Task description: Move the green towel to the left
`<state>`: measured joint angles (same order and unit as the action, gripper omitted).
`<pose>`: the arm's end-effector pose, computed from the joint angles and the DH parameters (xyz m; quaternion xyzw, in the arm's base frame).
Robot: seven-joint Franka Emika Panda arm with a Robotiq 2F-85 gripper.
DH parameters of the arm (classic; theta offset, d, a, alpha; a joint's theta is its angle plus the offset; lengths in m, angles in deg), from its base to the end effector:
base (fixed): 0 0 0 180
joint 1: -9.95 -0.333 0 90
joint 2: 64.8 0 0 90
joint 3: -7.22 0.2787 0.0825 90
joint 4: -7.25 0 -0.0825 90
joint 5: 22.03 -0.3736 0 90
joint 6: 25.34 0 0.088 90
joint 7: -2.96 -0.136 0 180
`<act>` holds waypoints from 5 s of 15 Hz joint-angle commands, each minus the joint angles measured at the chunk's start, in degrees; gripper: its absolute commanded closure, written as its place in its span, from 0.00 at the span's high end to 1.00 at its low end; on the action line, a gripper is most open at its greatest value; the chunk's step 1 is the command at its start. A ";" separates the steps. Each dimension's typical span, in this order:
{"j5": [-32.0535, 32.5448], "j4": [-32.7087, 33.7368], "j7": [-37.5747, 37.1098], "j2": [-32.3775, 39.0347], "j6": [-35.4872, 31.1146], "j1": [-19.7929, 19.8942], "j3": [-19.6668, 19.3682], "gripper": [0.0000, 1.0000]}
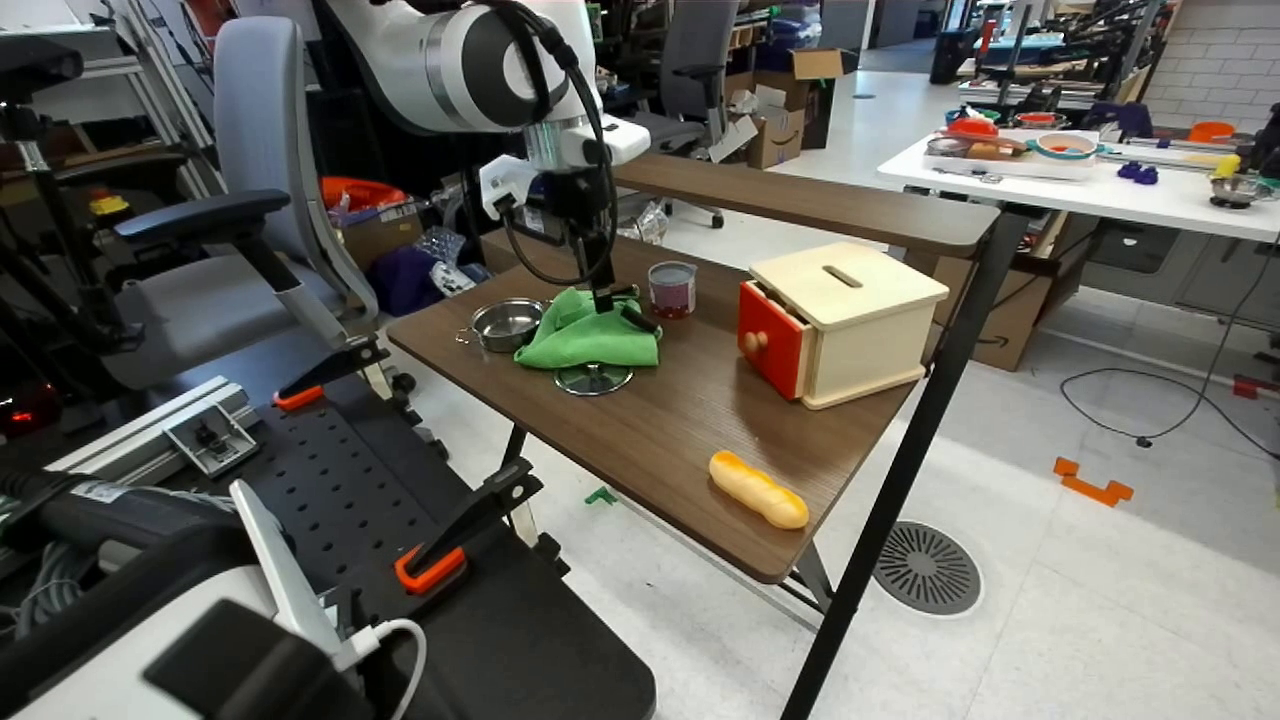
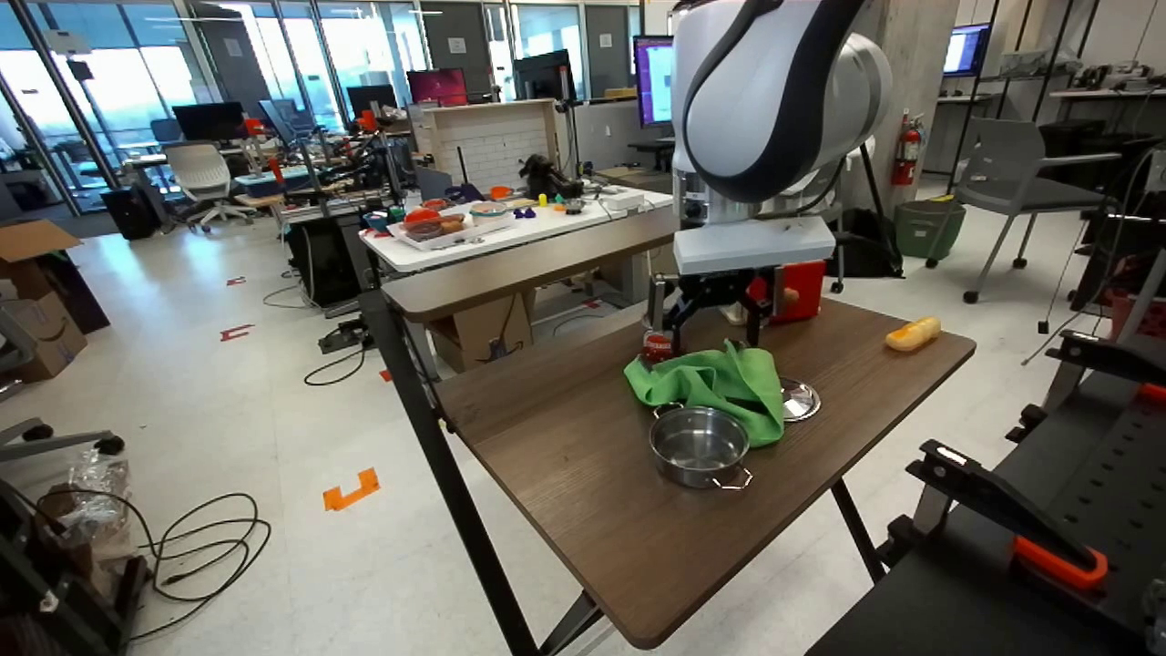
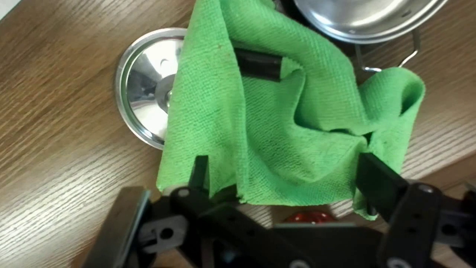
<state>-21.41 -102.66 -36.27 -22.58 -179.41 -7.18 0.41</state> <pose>0.5809 0.1024 0.0622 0.9723 -0.2291 0.0350 0.0301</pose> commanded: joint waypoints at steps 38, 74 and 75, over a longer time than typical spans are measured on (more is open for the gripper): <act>-0.01 15.64 -8.20 13.25 -1.03 -5.67 -2.41 1.00; 0.82 37.58 -7.55 26.85 6.60 -14.46 2.32 1.00; 0.87 37.84 -7.78 26.82 6.81 -14.80 2.09 1.00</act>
<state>-21.01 -69.07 -43.37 1.79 -174.65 -21.48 2.19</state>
